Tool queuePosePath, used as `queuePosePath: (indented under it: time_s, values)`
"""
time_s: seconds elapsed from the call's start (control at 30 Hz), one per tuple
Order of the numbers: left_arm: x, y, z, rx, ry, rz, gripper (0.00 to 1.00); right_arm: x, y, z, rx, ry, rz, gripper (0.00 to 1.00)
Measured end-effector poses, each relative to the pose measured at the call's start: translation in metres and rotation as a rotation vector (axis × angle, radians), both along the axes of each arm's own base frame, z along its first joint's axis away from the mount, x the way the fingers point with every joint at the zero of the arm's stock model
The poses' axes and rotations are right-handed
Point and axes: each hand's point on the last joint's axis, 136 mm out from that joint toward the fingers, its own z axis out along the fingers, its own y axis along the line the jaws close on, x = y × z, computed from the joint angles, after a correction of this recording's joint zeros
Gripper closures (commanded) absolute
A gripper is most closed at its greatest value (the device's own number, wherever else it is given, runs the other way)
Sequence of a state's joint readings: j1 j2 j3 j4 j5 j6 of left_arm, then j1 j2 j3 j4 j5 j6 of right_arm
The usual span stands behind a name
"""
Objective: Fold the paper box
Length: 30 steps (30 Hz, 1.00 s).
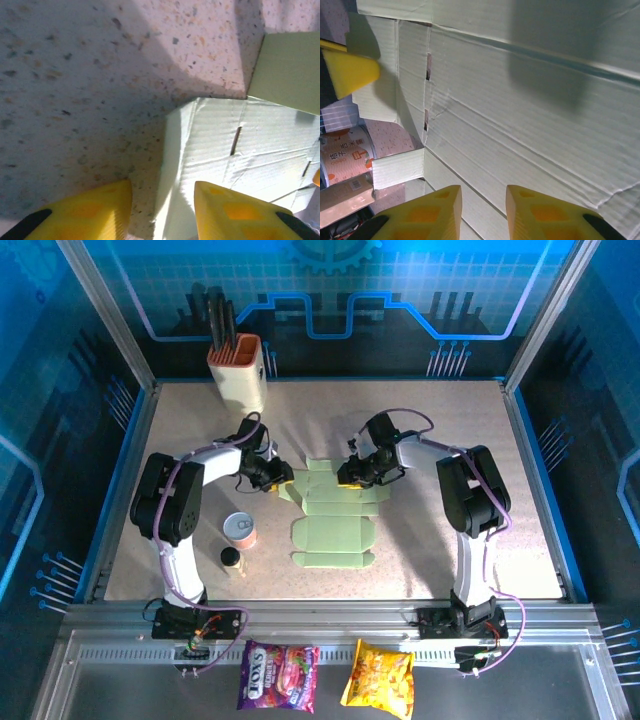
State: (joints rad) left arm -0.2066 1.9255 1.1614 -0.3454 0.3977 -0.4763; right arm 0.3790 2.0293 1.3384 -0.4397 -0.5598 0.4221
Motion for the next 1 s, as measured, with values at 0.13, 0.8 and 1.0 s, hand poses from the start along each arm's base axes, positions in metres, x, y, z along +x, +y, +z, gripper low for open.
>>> queuePosePath:
  time_s: [0.13,0.8,1.0]
  values:
    - [0.003,-0.005,-0.001,-0.036,-0.006,0.005,0.7,0.001,0.001,-0.002,0.003,0.002,-0.002,0.71]
    - [0.01,-0.008,0.066,-0.068,-0.193,-0.032,0.92,0.01,-0.02,0.097,0.028,-0.27,-0.031,0.69]
    - [0.005,-0.014,0.148,-0.126,-0.414,-0.097,0.93,0.022,-0.051,0.192,0.052,-0.534,-0.039,0.65]
